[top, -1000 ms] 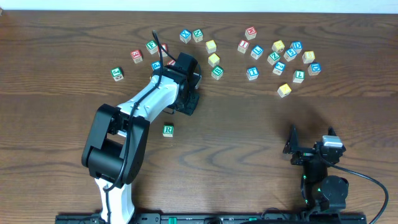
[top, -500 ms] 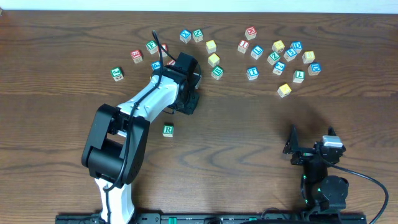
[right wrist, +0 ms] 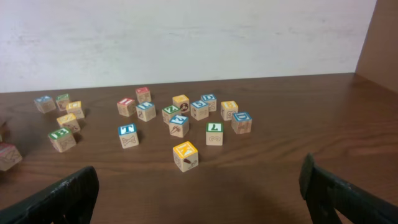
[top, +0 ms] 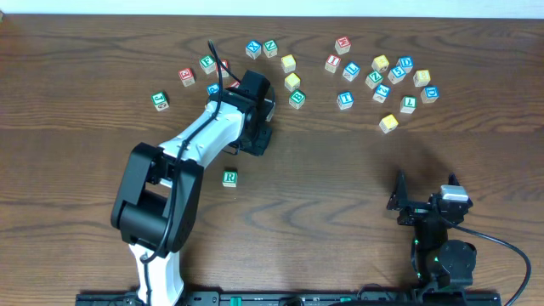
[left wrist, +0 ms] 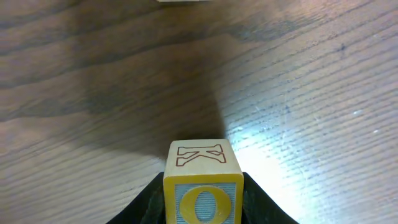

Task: Spell out ROBOT
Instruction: 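Lift the yellow O block and carry it toward the green R block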

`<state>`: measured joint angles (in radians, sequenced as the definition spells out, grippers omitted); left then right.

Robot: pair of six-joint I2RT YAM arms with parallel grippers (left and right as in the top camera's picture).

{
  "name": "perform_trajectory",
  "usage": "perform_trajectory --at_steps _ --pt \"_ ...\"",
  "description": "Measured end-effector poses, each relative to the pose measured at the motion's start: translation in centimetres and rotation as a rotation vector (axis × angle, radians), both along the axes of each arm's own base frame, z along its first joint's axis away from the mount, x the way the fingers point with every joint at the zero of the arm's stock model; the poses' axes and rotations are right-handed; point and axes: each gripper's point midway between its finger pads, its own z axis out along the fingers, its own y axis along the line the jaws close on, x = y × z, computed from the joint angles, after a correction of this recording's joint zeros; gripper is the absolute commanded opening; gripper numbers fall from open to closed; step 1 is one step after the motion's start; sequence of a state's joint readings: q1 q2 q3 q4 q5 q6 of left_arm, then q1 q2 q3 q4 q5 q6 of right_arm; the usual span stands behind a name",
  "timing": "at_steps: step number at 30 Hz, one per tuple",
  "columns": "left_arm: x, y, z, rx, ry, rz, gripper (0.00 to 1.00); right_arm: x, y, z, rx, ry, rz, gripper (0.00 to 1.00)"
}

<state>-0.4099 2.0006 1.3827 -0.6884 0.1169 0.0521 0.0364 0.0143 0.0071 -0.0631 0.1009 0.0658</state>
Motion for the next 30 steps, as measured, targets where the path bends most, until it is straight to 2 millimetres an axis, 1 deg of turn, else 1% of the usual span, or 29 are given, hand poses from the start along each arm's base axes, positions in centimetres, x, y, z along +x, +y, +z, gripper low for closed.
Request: perform_trajectory --at_steps 2,4,6,7,8,10,13,15,17,18,22,26,30 --pt "0.1 0.0 1.0 -0.004 -0.022 0.001 0.32 0.0 0.0 0.0 0.0 0.0 0.0 0.99" --pt "0.4 0.0 2.5 -0.014 -0.057 0.006 0.31 0.0 0.0 0.0 0.0 0.0 0.0 0.99" --pt "0.7 -0.1 4.6 -0.035 -0.102 0.014 0.31 0.0 0.0 0.0 0.0 0.0 0.0 0.99" --pt "0.8 -0.1 6.1 -0.05 -0.135 0.026 0.28 0.0 0.0 0.0 0.0 0.0 0.0 0.99" --pt "0.9 -0.1 6.7 -0.057 -0.148 0.031 0.26 0.0 0.0 0.0 0.0 0.0 0.0 0.99" --pt "1.0 -0.1 8.7 -0.081 -0.188 0.057 0.22 0.0 0.0 0.0 0.0 0.0 0.0 0.99" --pt "0.5 0.1 11.2 -0.108 -0.219 0.1 0.2 0.0 0.0 0.0 0.0 0.0 0.0 0.99" --pt "0.0 0.4 12.2 -0.119 -0.224 0.125 0.19 0.0 0.0 0.0 0.0 0.0 0.0 0.99" --pt "-0.5 0.6 12.9 -0.126 -0.224 0.142 0.19 0.0 0.0 0.0 0.0 0.0 0.0 0.99" --pt "-0.7 0.6 13.0 -0.126 -0.218 0.15 0.15 0.0 0.0 0.0 0.0 0.0 0.0 0.99" --pt "-1.3 0.4 12.9 -0.104 -0.209 0.164 0.15 0.0 0.0 0.0 0.0 0.0 0.0 0.99" --pt "-2.0 -1.0 12.8 -0.072 -0.229 0.155 0.15 0.0 0.0 0.0 0.0 0.0 0.0 0.99" --pt "-3.7 -3.0 12.0 -0.046 -0.224 0.117 0.15 0.0 0.0 0.0 0.0 0.0 0.0 0.99"
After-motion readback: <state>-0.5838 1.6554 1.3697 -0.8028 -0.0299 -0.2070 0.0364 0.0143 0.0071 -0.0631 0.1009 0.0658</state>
